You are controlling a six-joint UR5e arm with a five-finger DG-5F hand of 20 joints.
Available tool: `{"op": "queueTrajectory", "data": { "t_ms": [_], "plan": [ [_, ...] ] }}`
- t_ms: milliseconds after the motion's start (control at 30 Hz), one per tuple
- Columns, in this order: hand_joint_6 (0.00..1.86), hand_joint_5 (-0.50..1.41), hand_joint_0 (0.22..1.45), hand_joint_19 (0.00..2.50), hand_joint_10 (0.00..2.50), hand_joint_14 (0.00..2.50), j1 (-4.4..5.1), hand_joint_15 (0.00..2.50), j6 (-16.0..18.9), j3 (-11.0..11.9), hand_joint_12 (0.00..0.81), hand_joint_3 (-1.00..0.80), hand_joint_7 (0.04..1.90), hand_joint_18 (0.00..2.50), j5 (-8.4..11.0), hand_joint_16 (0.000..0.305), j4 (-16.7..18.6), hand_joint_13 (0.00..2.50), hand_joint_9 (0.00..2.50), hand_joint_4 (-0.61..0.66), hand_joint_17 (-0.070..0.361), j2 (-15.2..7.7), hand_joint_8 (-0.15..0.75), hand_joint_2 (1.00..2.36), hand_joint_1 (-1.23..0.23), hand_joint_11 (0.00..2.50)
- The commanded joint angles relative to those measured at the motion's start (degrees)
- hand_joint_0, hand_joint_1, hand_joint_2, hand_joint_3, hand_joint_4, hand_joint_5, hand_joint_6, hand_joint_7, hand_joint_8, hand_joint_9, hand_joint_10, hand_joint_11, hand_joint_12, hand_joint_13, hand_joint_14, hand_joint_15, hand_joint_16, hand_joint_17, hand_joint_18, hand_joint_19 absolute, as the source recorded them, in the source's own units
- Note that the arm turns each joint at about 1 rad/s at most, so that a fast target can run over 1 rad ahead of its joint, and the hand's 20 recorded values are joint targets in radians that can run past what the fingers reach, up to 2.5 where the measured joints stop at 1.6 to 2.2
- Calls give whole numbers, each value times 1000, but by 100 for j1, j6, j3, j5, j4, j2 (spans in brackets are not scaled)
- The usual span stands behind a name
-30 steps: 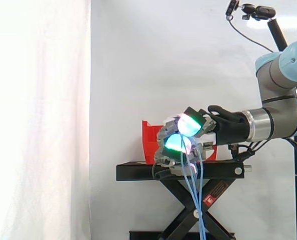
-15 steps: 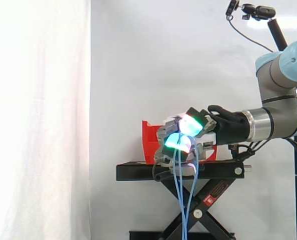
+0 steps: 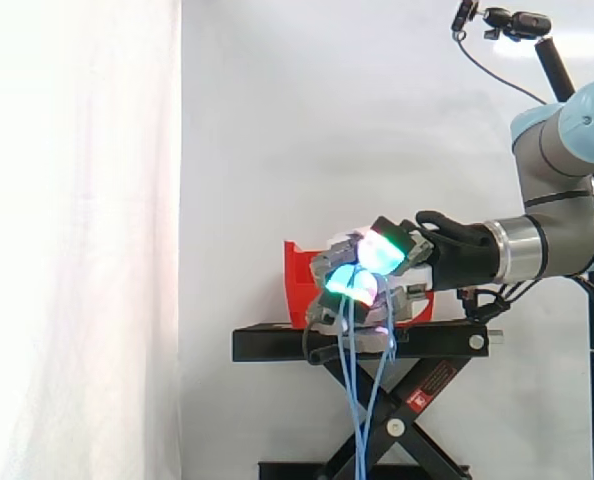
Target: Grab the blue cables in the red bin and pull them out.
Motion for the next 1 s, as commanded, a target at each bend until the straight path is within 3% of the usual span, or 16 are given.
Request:
{"op": "queueTrajectory", "data": {
  "t_ms": [0, 333, 600, 967],
  "plan": [
    [1166, 437, 969, 1244, 13, 2119, 0, 1057, 0, -7, 309, -859, 348, 1007, 0, 44, 0, 928, 881, 77, 99, 0, 259, 1005, -1010, 1213],
    [1178, 411, 983, 1248, 13, 2149, 9, 1046, 9, -7, 310, -839, 331, 991, 0, 44, -9, 905, 865, 79, 99, 0, 256, 1006, -1021, 1224],
    [1175, 374, 976, 1249, 12, 2182, 9, 1017, 18, 2, 313, -1000, 330, 973, -18, 45, -18, 863, 817, 81, 101, 0, 258, 1000, -1043, 1226],
    [1203, 346, 979, 1251, 11, 2183, 9, 1033, 18, 2, 309, -1000, 318, 961, -62, 45, -18, 834, 779, 95, 102, 0, 254, 1000, -1083, 1235]
  ]
}}
